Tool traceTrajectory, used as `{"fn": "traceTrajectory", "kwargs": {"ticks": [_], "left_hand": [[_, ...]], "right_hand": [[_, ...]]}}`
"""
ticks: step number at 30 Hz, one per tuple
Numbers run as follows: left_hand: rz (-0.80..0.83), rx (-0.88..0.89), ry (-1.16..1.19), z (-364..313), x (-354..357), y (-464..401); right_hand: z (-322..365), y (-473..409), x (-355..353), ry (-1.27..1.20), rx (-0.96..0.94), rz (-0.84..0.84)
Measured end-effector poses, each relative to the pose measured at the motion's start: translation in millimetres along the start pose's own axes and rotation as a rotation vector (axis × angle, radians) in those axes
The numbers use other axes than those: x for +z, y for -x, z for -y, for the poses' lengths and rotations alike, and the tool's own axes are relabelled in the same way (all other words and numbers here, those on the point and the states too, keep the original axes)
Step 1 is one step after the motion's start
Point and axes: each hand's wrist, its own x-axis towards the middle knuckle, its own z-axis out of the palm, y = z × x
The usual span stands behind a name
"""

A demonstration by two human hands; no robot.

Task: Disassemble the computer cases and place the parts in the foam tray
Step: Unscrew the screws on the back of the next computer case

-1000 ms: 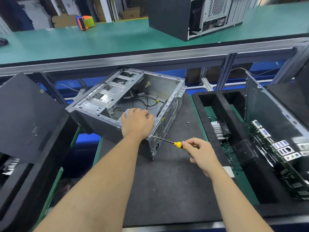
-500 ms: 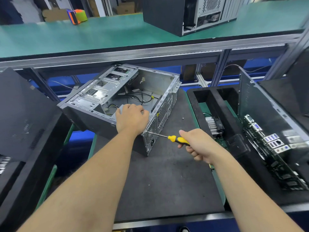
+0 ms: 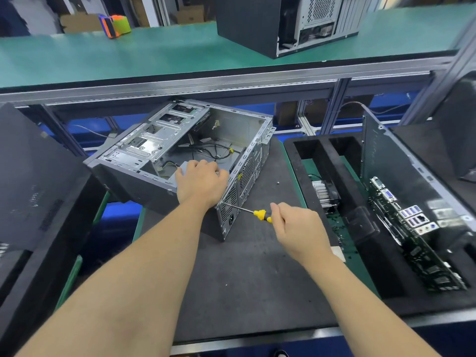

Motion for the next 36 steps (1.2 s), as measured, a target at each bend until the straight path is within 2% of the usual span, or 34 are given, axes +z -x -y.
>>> {"fn": "traceTrajectory", "kwargs": {"ticks": [7,10,12,16,18,19,22,24,25,29,32,34,36], "left_hand": [[-0.021,0.01,0.033,5,-2,1],[-0.022,0.015,0.033,4,-2,2],[-0.024,0.012,0.036,4,-2,4],[-0.028,0.01,0.041,3,-3,4],[-0.03,0.012,0.041,4,-3,4],[-0.032,0.014,0.041,4,-3,4],[-0.039,0.015,0.037,4,-2,3],[-0.036,0.015,0.036,4,-1,3],[-0.034,0.017,0.037,4,-1,3],[-0.041,0.029,0.036,5,-1,3],[-0.044,0.034,0.036,6,-1,3],[-0.051,0.033,0.041,5,-2,3],[-0.056,0.031,0.043,6,-2,3]], "right_hand": [[-16,6,10,-0.568,0.432,0.084],[-14,9,10,-0.97,0.625,-0.018],[-17,8,10,-1.109,0.75,-0.03],[-12,-2,14,-1.051,0.994,0.167],[-5,-7,15,-0.934,0.974,0.079],[-3,-6,16,-0.811,0.88,0.005],[-1,9,19,-0.438,0.419,-0.148],[0,20,24,-0.409,0.269,-0.177],[1,24,27,-0.451,0.269,-0.199],[6,21,29,-0.881,0.582,-0.315],[13,16,29,-1.141,0.738,-0.336],[11,13,28,-1.108,0.816,-0.236],[6,14,23,-0.914,0.859,-0.078]]}}
